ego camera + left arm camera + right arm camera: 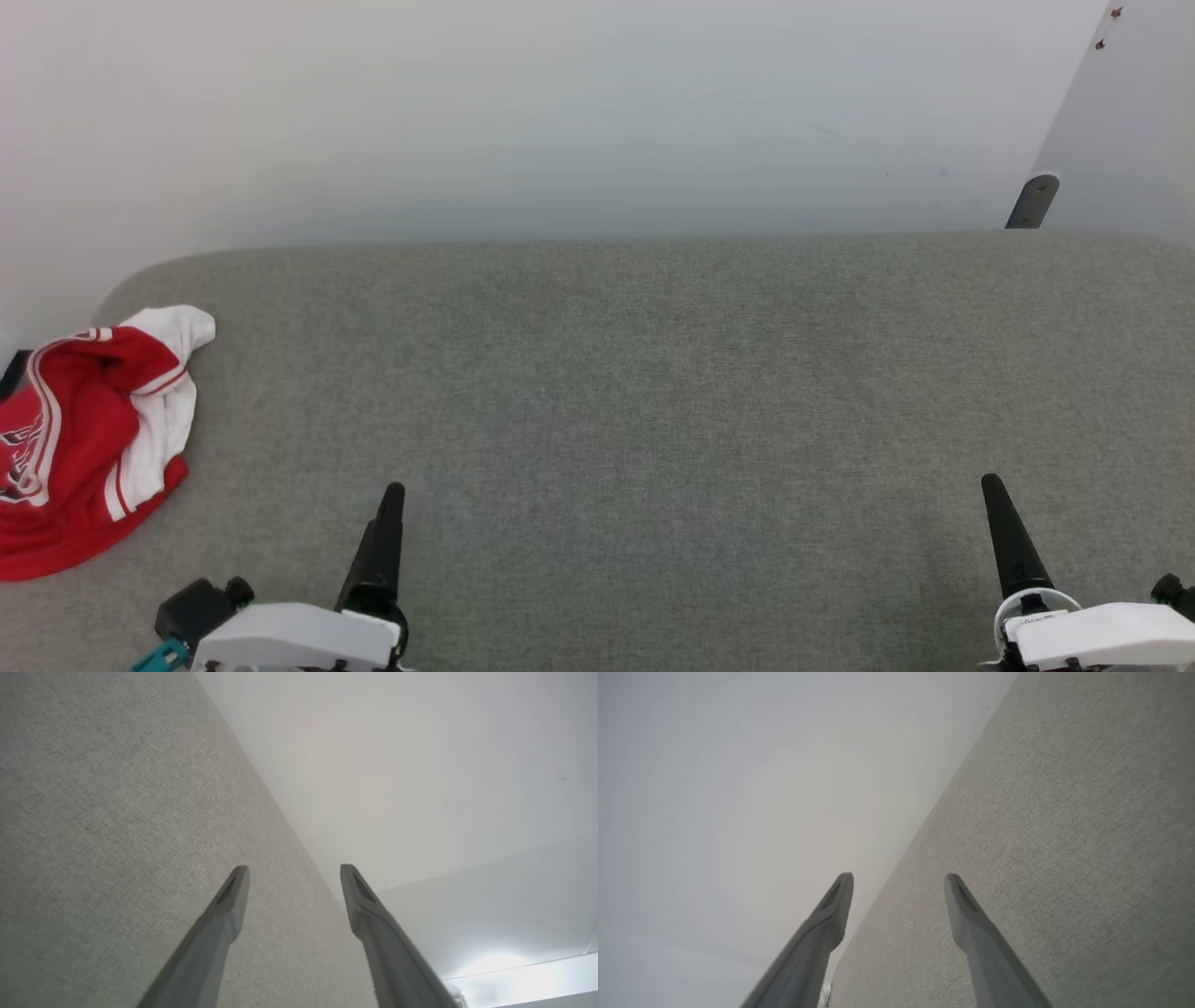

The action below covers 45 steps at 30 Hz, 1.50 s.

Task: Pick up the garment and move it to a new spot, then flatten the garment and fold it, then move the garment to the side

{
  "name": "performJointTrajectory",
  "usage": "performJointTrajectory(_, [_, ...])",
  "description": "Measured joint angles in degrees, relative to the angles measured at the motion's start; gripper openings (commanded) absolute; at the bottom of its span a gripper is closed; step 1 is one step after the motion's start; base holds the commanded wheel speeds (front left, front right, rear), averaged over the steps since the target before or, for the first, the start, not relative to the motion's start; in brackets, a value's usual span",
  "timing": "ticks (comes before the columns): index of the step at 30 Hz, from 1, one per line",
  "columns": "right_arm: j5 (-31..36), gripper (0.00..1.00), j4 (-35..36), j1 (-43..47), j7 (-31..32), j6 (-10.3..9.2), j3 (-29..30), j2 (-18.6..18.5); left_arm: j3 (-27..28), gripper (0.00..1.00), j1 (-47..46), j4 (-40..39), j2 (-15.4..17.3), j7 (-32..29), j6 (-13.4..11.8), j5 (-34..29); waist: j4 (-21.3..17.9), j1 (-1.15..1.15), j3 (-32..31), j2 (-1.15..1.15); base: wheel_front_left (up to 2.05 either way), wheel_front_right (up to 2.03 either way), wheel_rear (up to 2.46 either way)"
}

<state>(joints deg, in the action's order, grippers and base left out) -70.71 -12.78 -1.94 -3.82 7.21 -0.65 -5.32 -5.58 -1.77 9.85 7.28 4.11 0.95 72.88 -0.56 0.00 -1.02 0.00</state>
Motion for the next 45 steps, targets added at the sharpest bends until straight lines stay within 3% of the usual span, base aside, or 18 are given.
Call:
performJointTrajectory(16, [23.1, 1.0, -0.2, 0.0, -2.4, 0.01, 0.2, -0.6, -3.5, 1.0, 0.2, -2.8, 2.3, 2.8, -4.5, -19.2, -0.2, 0.0, -0.4, 0.0, 0.0, 0.0, 0.0])
performJointTrajectory(26, [32.4, 1.0, -0.1, -0.1, -3.5, 0.08, 0.6, -0.5, -2.8, 1.0, 1.0, -3.8, 3.1, 4.4, -4.6, -26.5, -0.3, 0.0, -0.6, 0.0, 0.0, 0.0, 0.0])
performJointTrajectory(45, [44.3, 1.0, 0.3, 0.0, -6.3, 0.09, 1.6, -1.7, -1.5, 1.0, 2.9, -4.3, 2.2, 7.0, -3.4, -38.3, -0.7, 0.0, -1.4, 0.0, 0.0, 0.0, 0.0])
